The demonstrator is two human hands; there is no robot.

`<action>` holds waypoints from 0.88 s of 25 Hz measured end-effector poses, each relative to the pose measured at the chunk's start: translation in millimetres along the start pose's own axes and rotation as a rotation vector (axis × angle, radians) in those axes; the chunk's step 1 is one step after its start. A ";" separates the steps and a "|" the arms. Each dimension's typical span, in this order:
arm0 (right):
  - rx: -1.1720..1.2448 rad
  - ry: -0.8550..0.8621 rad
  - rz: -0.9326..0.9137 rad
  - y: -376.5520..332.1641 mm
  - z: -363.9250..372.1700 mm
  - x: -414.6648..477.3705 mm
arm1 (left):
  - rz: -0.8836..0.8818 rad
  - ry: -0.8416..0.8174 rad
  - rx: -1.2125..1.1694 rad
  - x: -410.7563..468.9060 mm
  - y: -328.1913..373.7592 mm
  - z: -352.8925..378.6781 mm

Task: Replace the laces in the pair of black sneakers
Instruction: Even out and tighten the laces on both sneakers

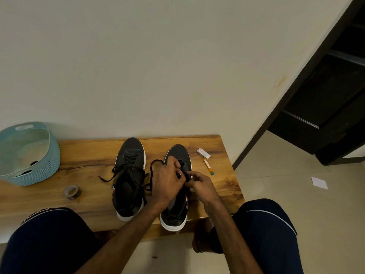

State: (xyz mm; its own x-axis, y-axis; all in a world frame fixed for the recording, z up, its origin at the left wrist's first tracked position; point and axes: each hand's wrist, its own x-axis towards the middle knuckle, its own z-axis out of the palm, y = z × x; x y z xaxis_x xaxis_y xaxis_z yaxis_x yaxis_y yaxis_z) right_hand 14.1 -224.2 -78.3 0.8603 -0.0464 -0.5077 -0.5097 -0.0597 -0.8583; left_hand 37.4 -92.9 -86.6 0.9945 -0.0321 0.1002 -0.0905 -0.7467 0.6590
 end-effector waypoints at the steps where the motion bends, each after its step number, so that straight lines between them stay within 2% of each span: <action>1: 0.000 -0.009 -0.009 -0.1 -1.0 0.5 | -0.021 0.018 -0.020 -0.1 -2.0 1.0; 3: 0.007 0.001 -0.018 3.6 -2.5 4.1 | -0.019 0.025 -0.034 -0.1 -5.8 2.8; 5: -0.015 0.097 -0.062 8.4 0.2 10.1 | -0.012 0.037 -0.038 -1.0 -6.5 4.0; 7: -0.203 0.237 -0.169 12.6 6.8 16.8 | -0.045 0.066 -0.054 -1.9 -7.2 5.5; 9: -0.366 0.301 -0.246 12.5 15.6 18.8 | -0.119 0.095 -0.141 -0.5 -11.7 9.6; 12: -0.466 0.326 -0.318 11.8 22.2 18.6 | -0.249 0.108 -0.339 4.2 -22.1 15.8; 17: -0.630 0.341 -0.383 11.9 26.5 17.8 | -0.448 -0.034 -0.700 9.8 -41.2 22.0; 22: -0.548 0.370 -0.404 17.0 25.2 21.5 | -0.476 -0.072 -0.796 13.4 -46.1 19.1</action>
State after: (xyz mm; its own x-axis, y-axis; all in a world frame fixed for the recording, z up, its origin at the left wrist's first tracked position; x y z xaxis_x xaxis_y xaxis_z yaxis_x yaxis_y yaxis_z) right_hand 24.3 -201.1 -105.6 0.9704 -0.2404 -0.0227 -0.1723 -0.6234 -0.7627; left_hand 55.9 -71.6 -129.8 0.9347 0.0992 -0.3412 0.3444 -0.0165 0.9387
